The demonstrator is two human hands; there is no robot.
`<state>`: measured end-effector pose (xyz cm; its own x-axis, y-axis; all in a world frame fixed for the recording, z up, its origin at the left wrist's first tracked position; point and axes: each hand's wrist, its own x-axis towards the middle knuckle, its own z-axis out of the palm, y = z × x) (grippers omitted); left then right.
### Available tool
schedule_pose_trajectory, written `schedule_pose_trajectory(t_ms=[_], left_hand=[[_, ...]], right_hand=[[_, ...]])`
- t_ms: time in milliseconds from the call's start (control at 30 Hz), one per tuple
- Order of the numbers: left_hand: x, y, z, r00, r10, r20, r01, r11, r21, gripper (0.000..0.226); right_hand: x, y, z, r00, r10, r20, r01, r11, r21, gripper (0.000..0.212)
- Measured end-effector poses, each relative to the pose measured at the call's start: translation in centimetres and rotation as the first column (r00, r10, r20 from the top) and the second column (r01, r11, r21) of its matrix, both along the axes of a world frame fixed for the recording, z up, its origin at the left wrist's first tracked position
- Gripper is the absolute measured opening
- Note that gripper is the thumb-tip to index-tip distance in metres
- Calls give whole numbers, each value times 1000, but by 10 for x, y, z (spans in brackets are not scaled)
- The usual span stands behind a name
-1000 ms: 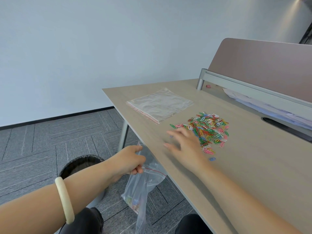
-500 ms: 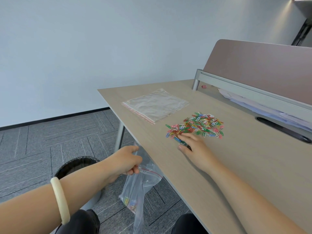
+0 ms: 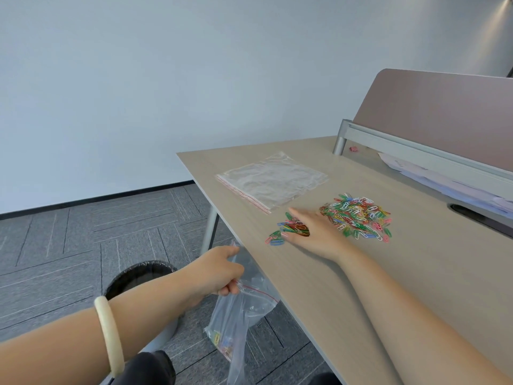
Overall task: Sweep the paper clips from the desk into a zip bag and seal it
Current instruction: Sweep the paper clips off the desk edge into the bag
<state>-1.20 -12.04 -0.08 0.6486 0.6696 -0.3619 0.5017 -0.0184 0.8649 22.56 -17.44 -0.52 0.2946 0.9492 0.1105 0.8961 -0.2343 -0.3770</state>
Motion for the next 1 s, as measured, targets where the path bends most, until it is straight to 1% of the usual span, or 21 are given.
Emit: schedule_pose_trajectory(t_ms=[67,167,300,433,500,533,600,700,733,800,900,1000], left_hand=[[0,3,-1,1000,3,4,-3,1000,-6,67],[1,7,-3,1000,16,2,-16,1000,8,68],[5,10,-4,999,43,-1,-43,999,21,68],[6,9,-2,999,47,10,-47,999,26,65],[5,9,-2,999,43,11,-44,999,25,65],[5,9,-2,999,45,14,-45,999,21,65],[3,11,-4,999,49,19,-49,999,13,65],[1,11,-4,999,41,19,-41,999,6,66],[1,11,-4,999,38,19,-38,999,5,66],[0,11,-3,999,37,24,-37,999,3,66],[0,10,-3,999,38,27,-37,999,-9,66],[1,9,-2,999,38,36,-38,999,-12,65]], right_hand=[[-5,-3,1,994,40,-105,-40,999,7,69],[-17,-7,1,957,117,-265,-118,993,12,68],[-38,-6,2,908,198,-368,-199,979,36,64],[-57,-6,2,870,274,-410,-264,961,81,54],[-61,-8,8,845,284,-453,-276,957,85,51],[-59,-9,13,842,287,-456,-279,956,87,51],[-51,-14,21,863,291,-413,-294,954,58,55],[-34,-27,20,921,252,-297,-284,956,-70,69],[-31,-31,16,926,242,-291,-276,958,-82,71],[-30,-34,8,920,237,-313,-261,965,-37,67],[-40,-29,3,911,254,-324,-248,967,61,53],[-53,-19,0,892,271,-362,-244,962,120,45]])
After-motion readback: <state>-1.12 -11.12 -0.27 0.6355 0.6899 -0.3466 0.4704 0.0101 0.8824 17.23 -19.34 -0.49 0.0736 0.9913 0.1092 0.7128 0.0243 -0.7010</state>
